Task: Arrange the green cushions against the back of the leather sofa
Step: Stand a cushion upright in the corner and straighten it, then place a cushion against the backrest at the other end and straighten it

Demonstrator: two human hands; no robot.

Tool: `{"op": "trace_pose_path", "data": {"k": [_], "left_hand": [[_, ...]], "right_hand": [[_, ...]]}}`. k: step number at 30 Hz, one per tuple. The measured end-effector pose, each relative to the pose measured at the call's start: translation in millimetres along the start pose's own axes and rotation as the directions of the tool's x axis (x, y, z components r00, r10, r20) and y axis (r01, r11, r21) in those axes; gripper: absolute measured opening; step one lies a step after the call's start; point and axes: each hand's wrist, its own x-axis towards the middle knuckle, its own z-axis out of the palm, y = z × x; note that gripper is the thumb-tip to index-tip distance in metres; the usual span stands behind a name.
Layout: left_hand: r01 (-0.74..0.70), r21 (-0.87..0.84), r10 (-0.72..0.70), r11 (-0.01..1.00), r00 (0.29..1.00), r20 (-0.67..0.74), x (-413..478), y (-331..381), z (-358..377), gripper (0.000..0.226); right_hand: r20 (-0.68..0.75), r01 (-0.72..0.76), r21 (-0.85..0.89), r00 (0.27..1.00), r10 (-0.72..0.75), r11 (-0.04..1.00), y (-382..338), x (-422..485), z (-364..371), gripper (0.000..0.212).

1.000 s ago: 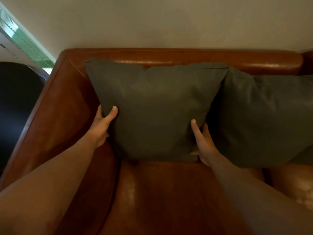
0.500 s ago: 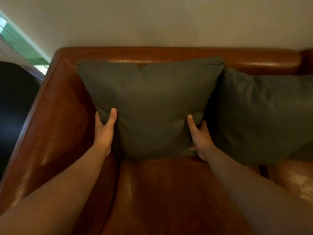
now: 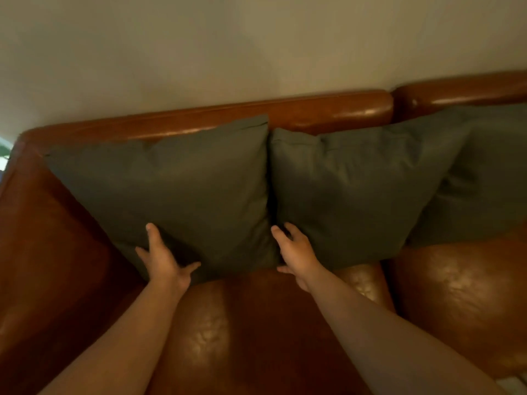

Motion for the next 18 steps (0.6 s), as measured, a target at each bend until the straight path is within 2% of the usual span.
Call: {"op": "trace_pose_path", "data": {"k": [3,5,8,11,13,15,18], "left_hand": [[-0.051,0.101,0.052,0.994,0.999,-0.004,-24.6,-27.9,8.5,0.089],[-0.068,0.177,0.065,0.982,0.998,0.023,-44.8,-54.9,23.9,0.083],[-0.044,0.275,-0.002,0.96,0.986,0.165,-91.3,-104.0,55.7,0.069],[0.002,0.458,-0.172,0.889,0.928,0.33,-159.0,-153.2,91.9,0.052],[0.016,0.557,-0.265,0.83,0.89,0.37,-201.4,-184.9,110.8,0.049],[0.013,0.594,-0.296,0.805,0.875,0.383,-235.1,-213.1,127.5,0.043],[0.021,0.624,-0.329,0.781,0.863,0.383,-271.7,-249.4,154.5,0.03]], "right_hand": [[0.027,-0.006,-0.033,1.0,0.007,0.999,11.0,-9.3,-52.0,0.032],[0.046,-0.006,-0.054,0.999,0.009,0.999,20.2,-16.3,-90.0,0.02],[0.041,0.0,-0.056,0.999,0.003,0.998,31.1,-24.0,-158.3,0.024],[-0.004,-0.009,-0.034,1.0,0.009,0.999,40.4,-31.5,-243.9,0.037],[-0.033,-0.016,-0.051,0.999,0.015,0.999,43.1,-41.1,-302.2,0.033],[-0.055,-0.018,-0.07,0.998,0.014,0.997,41.5,-51.5,-355.3,0.027],[-0.104,-0.022,-0.079,0.994,0.014,0.997,39.3,-57.6,-418.4,0.037]]}}
